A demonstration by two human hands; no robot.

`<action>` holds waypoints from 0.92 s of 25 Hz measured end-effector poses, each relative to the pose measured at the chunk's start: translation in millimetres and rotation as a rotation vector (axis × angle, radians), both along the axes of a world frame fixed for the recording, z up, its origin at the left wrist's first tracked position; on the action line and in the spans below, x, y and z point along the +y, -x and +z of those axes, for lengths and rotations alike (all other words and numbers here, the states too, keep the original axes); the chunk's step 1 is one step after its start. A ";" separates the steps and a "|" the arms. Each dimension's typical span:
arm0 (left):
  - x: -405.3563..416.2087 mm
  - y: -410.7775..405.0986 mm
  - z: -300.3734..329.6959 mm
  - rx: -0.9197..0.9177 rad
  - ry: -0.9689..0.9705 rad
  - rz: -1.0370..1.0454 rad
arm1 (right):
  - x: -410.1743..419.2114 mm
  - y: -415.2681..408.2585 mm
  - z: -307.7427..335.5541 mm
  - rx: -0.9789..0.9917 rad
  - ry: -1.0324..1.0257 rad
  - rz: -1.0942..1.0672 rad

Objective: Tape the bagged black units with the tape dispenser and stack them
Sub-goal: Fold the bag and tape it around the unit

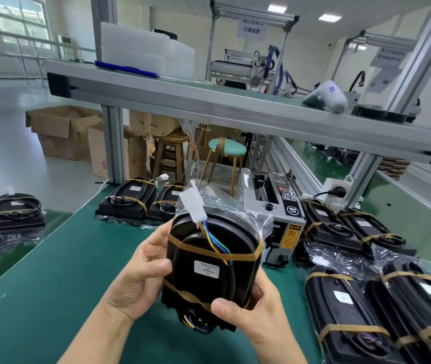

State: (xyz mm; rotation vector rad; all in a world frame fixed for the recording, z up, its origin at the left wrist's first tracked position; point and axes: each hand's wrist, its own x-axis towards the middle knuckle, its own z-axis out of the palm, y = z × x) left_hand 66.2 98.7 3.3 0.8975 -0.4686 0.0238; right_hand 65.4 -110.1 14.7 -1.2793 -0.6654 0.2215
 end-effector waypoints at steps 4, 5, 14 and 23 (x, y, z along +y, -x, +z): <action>23.3 14.4 1.7 0.035 -0.453 0.031 | 16.5 -9.2 7.9 0.109 -0.086 -0.084; 28.7 16.2 -2.5 0.110 -0.470 0.132 | 25.0 -14.8 10.6 0.142 -0.087 -0.111; 59.1 -4.6 -3.2 0.487 0.151 0.551 | 131.8 -58.8 14.9 0.337 0.063 -0.123; 159.2 -90.6 38.6 0.776 0.291 0.751 | 98.1 -50.2 -50.9 -0.137 1.139 -0.132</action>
